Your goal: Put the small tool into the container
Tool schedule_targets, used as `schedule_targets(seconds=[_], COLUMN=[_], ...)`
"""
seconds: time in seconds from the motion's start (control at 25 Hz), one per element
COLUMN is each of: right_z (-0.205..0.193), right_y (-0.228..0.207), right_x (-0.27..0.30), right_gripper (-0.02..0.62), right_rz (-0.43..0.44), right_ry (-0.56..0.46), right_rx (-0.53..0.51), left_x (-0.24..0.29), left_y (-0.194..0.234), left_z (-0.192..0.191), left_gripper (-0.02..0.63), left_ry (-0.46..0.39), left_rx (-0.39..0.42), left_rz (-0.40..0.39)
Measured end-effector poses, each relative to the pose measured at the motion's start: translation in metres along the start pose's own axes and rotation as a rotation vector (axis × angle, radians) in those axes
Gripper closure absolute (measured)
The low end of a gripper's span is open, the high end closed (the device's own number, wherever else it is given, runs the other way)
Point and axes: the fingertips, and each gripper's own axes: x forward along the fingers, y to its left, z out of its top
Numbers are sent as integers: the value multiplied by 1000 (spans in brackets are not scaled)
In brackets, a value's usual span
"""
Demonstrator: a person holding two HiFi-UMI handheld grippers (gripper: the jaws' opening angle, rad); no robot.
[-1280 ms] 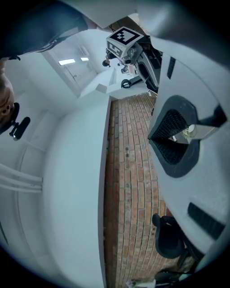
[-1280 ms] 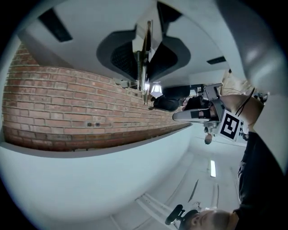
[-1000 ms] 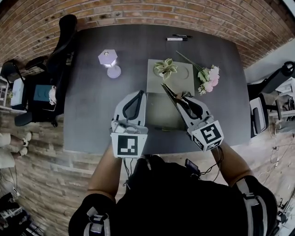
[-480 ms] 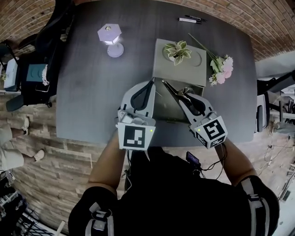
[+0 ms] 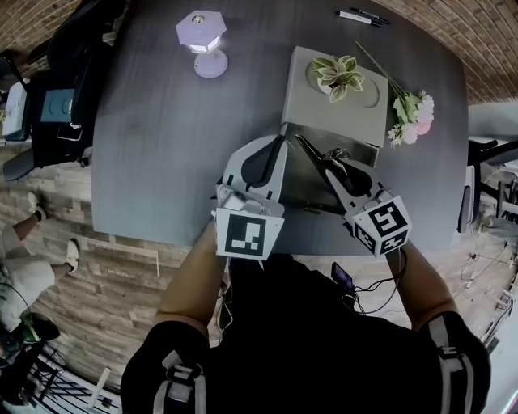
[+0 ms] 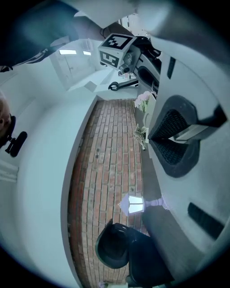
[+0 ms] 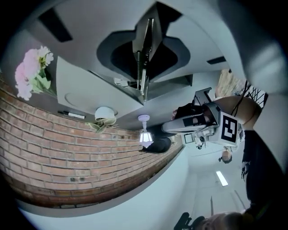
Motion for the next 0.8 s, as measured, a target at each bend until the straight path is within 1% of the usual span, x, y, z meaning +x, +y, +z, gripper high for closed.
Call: schedule_targets(seconds=[0.2, 0.44, 0.68, 0.8], right_z=[-12, -12, -16, -16], right_y=[0, -1, -7, -8], right_x=[15, 22, 26, 25], right_gripper=[509, 508, 499, 495], right_rz=[26, 43, 9, -22], right_ry=[68, 52, 53, 72], right_rx=[21, 40, 40, 0], left_x=[1, 1, 0, -2], left_y=[-1, 2, 1, -2], left_z=[-17, -28, -31, -28], left_gripper=[597, 597, 597, 597], left_ry=[16, 20, 40, 49], left_rx=[-22, -51, -40, -22], left_rz=[-3, 8, 6, 2])
